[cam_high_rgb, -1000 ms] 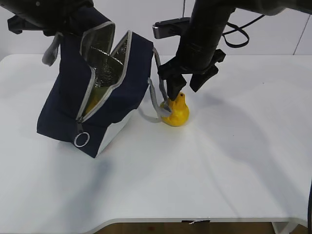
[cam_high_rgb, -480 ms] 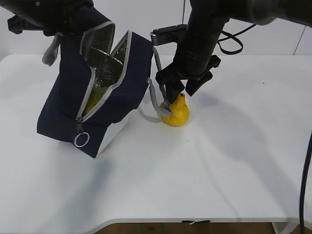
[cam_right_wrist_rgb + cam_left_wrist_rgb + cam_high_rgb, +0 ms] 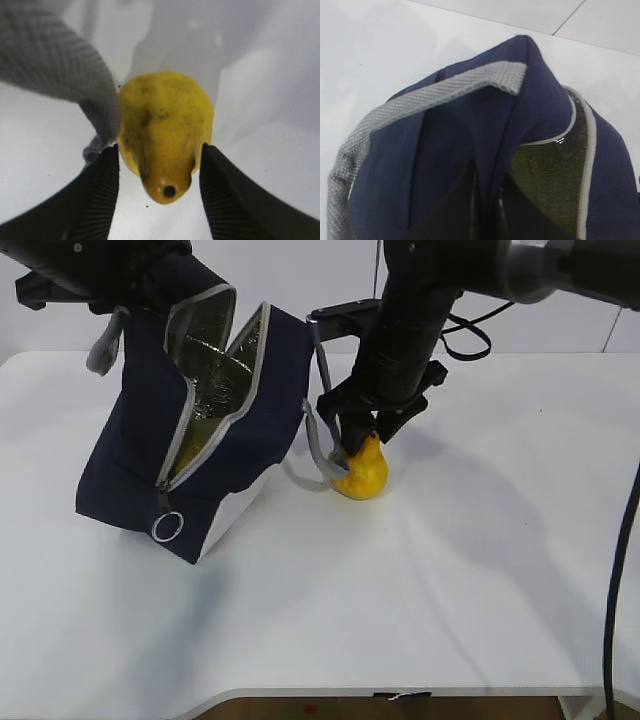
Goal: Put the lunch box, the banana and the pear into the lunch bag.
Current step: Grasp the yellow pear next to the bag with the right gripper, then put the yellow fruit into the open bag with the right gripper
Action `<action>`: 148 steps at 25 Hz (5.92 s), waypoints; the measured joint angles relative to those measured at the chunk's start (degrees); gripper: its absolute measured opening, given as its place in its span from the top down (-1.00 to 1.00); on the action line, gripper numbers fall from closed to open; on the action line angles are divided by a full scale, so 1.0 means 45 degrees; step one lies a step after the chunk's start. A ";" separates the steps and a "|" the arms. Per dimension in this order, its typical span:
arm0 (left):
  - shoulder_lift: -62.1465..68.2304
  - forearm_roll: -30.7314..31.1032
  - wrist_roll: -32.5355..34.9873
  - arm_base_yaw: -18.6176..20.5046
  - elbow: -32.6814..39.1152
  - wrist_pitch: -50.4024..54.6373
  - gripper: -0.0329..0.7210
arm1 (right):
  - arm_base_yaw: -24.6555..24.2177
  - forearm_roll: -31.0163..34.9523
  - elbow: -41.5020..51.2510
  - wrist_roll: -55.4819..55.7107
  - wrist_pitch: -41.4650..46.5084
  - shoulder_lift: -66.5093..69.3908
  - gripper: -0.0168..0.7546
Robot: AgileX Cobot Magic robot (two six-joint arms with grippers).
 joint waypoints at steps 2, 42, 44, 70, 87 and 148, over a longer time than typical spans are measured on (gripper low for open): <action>0.0000 0.0000 0.0000 0.0000 0.0000 0.0000 0.92 | 0.0000 0.0000 0.0000 0.0000 -0.0022 0.0009 -0.07; 0.0000 0.0000 0.0000 0.0000 0.0000 0.0000 0.92 | 0.0000 -0.0166 0.0000 -0.0058 0.0072 0.0009 0.28; 0.0000 0.0000 0.0000 0.0000 0.0000 0.0000 0.92 | 0.0000 -0.0166 0.0000 -0.0086 0.0116 0.0009 0.28; 0.0000 -0.0091 0.0000 0.0000 0.0000 0.0000 0.92 | 0.0000 -0.0260 0.0000 -0.0185 0.0159 0.0009 0.28; 0.0000 -0.0091 0.0000 0.0000 0.0000 0.0000 0.92 | 0.0000 -0.0328 0.0000 -0.0185 0.0110 0.0009 0.28; 0.0000 -0.1314 0.0000 0.0000 0.0000 -0.0144 0.92 | 0.0313 0.5570 -0.2481 -0.2443 0.0542 -0.2553 0.29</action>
